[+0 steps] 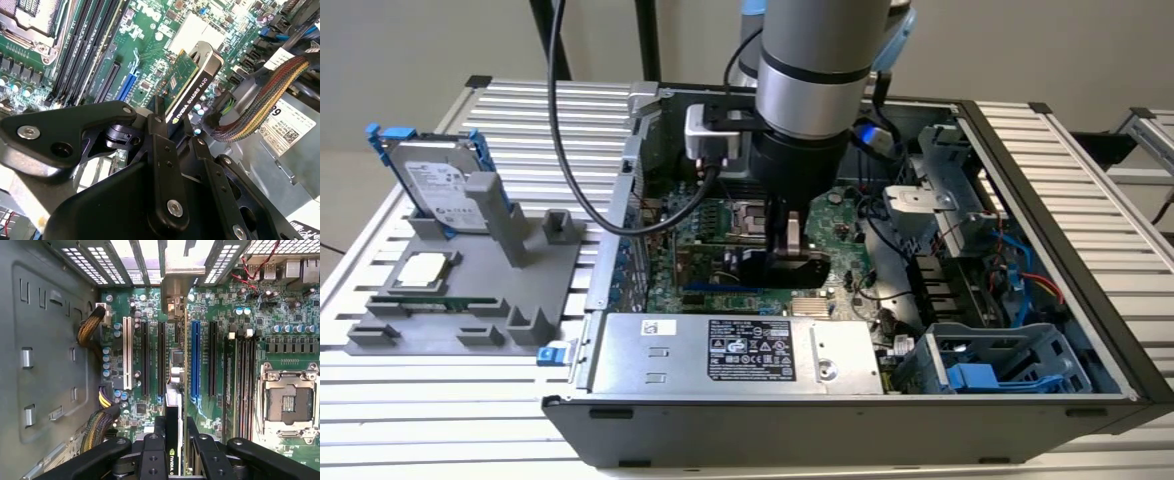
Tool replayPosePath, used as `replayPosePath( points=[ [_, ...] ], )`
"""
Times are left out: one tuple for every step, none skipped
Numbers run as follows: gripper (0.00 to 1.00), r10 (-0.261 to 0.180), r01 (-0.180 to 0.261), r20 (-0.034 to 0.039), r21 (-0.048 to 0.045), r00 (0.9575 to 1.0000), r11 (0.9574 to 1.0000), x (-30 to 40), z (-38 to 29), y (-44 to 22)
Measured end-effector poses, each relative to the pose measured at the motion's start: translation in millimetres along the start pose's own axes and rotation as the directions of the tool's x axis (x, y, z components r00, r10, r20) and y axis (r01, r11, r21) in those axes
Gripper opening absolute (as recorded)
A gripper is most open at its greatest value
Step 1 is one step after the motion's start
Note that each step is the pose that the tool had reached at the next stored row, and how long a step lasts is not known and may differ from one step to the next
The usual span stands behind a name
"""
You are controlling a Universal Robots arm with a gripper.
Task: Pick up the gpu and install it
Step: 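Insert the gpu into the slot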
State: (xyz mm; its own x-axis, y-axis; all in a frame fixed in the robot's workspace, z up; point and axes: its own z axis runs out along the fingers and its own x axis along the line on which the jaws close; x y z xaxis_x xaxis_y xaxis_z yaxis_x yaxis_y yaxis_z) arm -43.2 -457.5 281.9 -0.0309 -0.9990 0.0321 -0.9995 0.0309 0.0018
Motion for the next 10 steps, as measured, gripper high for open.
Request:
replayPosePath(
  points=[
    [0.00, 0.000, 0.000, 0.0002, 0.0001, 1.0000, 1.0000, 0.0, 0.3, 0.2],
    [0.00, 0.000, 0.000, 0.0003, 0.0000, 1.0000, 1.0000, 0.0, 0.5, 0.3],
    [0.00, 0.000, 0.000, 0.0003, -0.0001, 1.0000, 1.0000, 0.0, 0.5, 0.3],
    [0.00, 0.000, 0.000, 0.0003, -0.0001, 1.0000, 1.0000, 0.0, 0.5, 0.3],
    [0.00, 0.000, 0.000, 0.0003, -0.0001, 1.0000, 1.0000, 0.0, 0.5, 0.3],
    [0.00, 0.000, 0.000, 0.0004, 0.0000, 1.0000, 1.0000, 0.0, 0.6, 0.3],
    [0.00, 0.000, 0.000, 0.0004, 0.0000, 1.0000, 1.0000, 0.0, 0.6, 0.2],
    [0.00, 0.000, 0.000, 0.0004, -0.0001, 1.0000, 1.0000, 0.0, 0.6, 0.3],
    [0.00, 0.000, 0.000, 0.0004, 0.0000, 1.0000, 1.0000, 0.0, 0.7, 0.3],
    [0.00, 0.000, 0.000, 0.0009, 0.0001, 1.0000, 1.0000, -0.1, 1.4, 0.2]
  ],
)
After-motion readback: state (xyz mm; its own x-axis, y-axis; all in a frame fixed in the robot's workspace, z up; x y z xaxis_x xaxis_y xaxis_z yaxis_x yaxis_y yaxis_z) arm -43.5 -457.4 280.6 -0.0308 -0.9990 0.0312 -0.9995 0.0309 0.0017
